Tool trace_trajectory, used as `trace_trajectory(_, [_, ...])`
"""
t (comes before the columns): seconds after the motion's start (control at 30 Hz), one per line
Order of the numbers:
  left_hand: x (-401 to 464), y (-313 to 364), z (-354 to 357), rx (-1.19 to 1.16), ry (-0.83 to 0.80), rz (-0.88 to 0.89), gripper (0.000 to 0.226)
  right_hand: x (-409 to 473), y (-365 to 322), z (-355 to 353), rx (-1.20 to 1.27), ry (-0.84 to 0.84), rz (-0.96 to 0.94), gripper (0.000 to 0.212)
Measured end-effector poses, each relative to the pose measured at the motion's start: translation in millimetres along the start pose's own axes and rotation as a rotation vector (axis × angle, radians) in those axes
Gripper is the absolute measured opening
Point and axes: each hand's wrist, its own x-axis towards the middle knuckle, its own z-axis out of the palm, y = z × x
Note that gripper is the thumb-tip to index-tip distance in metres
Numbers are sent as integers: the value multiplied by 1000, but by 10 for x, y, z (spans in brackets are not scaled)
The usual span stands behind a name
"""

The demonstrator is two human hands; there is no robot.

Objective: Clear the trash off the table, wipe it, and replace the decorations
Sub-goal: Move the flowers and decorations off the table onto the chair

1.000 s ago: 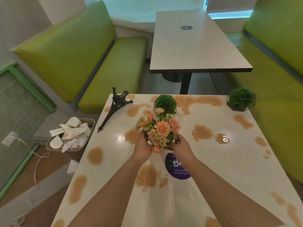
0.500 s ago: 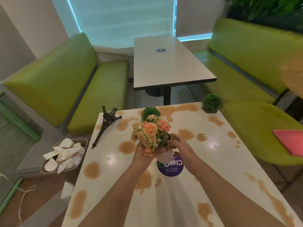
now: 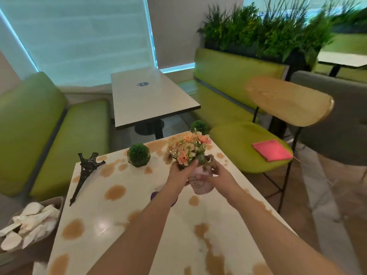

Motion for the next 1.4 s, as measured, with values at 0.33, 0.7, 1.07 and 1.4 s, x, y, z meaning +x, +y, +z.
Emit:
trace_trajectory(0.33, [166, 116, 1316, 78, -24, 23, 47, 104, 172, -1380, 91, 50, 86, 64])
trace_trajectory(0.7, [401, -3, 2686, 52, 33, -28, 24, 325, 276, -2766, 50, -66, 111, 70])
trace_trajectory(1.07, [1057, -38, 3224, 43, 23, -2, 53, 976, 335, -3375, 126, -84, 142, 44])
trace_trajectory(1.4, [2103, 25, 3296, 144, 153, -7, 110, 2106, 303, -3653, 100, -106, 163, 57])
